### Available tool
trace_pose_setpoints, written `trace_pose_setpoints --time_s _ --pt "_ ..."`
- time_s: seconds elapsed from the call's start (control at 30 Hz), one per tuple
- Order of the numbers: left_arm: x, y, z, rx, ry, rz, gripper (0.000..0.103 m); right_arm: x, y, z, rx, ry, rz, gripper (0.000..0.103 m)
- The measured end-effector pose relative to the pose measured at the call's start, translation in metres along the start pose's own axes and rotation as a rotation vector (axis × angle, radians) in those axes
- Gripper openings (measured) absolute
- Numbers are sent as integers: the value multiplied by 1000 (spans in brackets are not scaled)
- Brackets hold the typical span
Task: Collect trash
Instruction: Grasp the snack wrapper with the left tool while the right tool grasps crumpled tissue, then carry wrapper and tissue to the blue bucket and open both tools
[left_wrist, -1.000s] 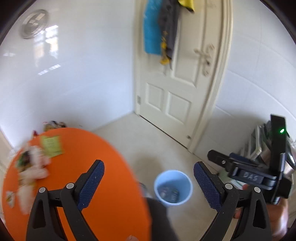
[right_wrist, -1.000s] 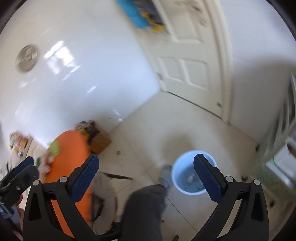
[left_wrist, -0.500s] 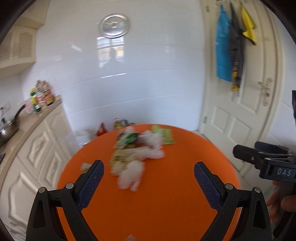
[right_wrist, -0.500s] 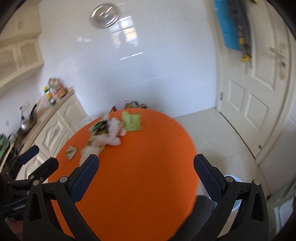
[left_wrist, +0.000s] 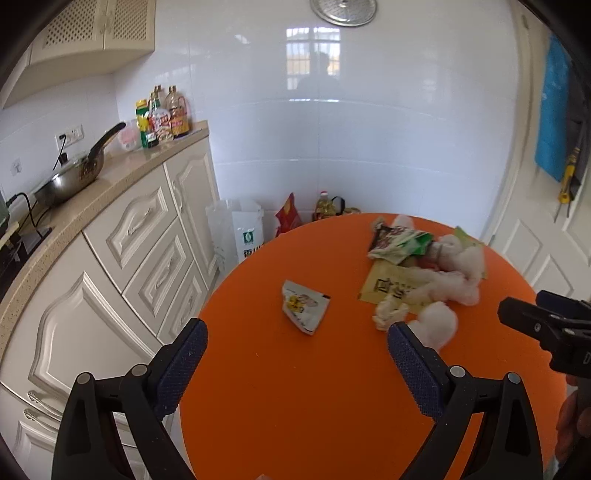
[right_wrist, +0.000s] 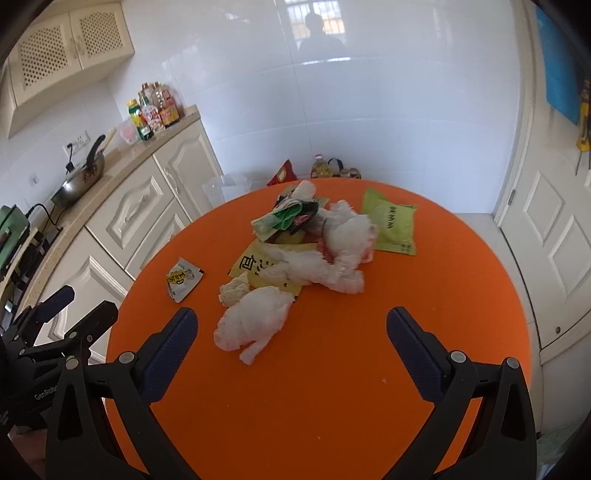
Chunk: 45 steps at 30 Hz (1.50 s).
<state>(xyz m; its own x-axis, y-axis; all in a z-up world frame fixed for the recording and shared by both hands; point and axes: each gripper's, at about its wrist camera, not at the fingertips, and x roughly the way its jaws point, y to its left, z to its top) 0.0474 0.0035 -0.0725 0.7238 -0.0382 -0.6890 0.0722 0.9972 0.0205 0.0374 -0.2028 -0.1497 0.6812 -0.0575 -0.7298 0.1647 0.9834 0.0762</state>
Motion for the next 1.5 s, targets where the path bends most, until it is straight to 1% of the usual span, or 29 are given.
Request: trace_pose_setpoints --time_s 0.03,0.1,0.23,0.37,0.43,0.5,0.53,0.6,0.67,0.7,0.73,0.77,0.8,0.83,0.87,0.9,1.0,1.07,1.13,1.2,1.3,1.5 --pt "21 -5 14 -2 14 -5 96 5 1 1 -4 12 -2 103" --pt "43 -8 26 -9 41 -11 96 19 5 1 -7 40 0 103" --pt "94 6 51 -24 93 -39 96 37 11 -3 -13 76 -5 103" --pt "140 17 57 -32 127 -50 96 55 15 -6 -12 111 -9 102" --pt "168 25 60 -27 141 -42 96 64 16 -7 -9 124 -12 101" --pt "184 24 58 -22 163 -40 96 72 18 -7 -7 136 -14 96" --pt "195 23 59 -19 177 -39 96 77 19 -7 -8 142 -14 91" --pt "212 21 60 -9 200 -37 94 85 21 -8 -19 153 -22 77" --pt "232 17 61 3 231 -44 92 93 22 -10 -22 167 7 61" --pt "239 14 62 10 240 -40 91 94 23 -10 -26 169 16 56" --pt "243 10 66 21 221 -52 85 93 25 -11 -37 166 21 52" --pt "246 8 69 25 219 -58 81 92 26 -11 -48 159 18 51" --pt "249 6 71 22 217 -70 70 90 26 -13 -54 155 24 50" --pt "251 5 72 24 214 -70 55 89 23 -14 -49 154 35 49" --pt "252 4 73 24 210 -82 47 87 19 -16 -39 152 45 48" --pt "254 3 75 26 209 -89 37 85 16 -17 -35 150 48 48" --pt "261 0 78 26 214 -117 34 79 4 -22 -15 141 61 47" --pt "263 0 80 14 203 -147 27 72 -6 -26 -1 132 64 47" --pt "261 0 82 13 183 -171 8 64 -15 -29 16 122 62 47" --pt "265 -1 81 -1 202 -209 8 58 -22 -31 30 115 62 47" --pt "268 -6 77 24 186 -196 8 51 -32 -34 50 108 64 47" --pt "279 -12 83 25 183 -232 8 39 -43 -41 65 97 77 47"
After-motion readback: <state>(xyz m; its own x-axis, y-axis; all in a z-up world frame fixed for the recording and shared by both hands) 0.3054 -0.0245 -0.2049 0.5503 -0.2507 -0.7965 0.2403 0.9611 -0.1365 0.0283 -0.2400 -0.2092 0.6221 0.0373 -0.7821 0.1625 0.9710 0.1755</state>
